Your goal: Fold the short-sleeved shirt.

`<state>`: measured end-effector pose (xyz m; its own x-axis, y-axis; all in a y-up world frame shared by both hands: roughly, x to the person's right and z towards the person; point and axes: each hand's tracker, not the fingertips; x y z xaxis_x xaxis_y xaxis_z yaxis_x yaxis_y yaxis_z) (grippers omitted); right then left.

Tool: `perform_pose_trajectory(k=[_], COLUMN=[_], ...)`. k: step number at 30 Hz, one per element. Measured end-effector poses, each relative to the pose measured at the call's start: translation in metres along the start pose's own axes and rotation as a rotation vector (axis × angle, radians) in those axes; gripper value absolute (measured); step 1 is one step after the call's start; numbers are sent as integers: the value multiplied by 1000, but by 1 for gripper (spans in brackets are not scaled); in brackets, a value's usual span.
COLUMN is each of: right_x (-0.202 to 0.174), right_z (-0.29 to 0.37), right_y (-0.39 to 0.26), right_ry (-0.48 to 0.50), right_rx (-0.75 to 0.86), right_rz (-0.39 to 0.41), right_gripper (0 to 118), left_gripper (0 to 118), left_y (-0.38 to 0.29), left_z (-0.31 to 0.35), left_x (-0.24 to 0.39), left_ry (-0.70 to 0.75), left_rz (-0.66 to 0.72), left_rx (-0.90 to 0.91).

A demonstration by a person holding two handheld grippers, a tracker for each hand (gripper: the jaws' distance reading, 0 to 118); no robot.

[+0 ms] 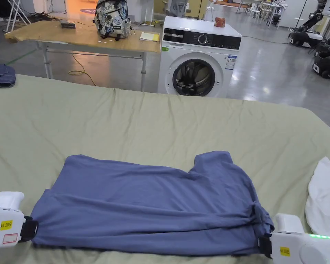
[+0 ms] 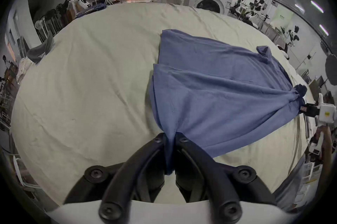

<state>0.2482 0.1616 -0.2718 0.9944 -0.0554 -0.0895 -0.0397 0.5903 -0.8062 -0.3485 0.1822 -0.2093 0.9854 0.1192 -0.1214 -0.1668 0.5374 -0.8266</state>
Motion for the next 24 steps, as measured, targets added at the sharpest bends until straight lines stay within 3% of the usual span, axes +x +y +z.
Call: perform_pose_trajectory(k=[11,18,24], right_x=[-6,-4,-9], right_z=[90,116,91], right_y=[25,-28,-89], right_ry=[20,38,-17], right_rx=[71,41,-98], right_rz=[18,1,26], right_gripper=[6,6,6], left_gripper=[3,3,3], left_y=[2,-50,-105], left_z=[68,86,59], left_x=[-5,-14,-13], left_ry=[-58,-68,-46], left_rz=[22,33,38], left_rx=[122,115,22])
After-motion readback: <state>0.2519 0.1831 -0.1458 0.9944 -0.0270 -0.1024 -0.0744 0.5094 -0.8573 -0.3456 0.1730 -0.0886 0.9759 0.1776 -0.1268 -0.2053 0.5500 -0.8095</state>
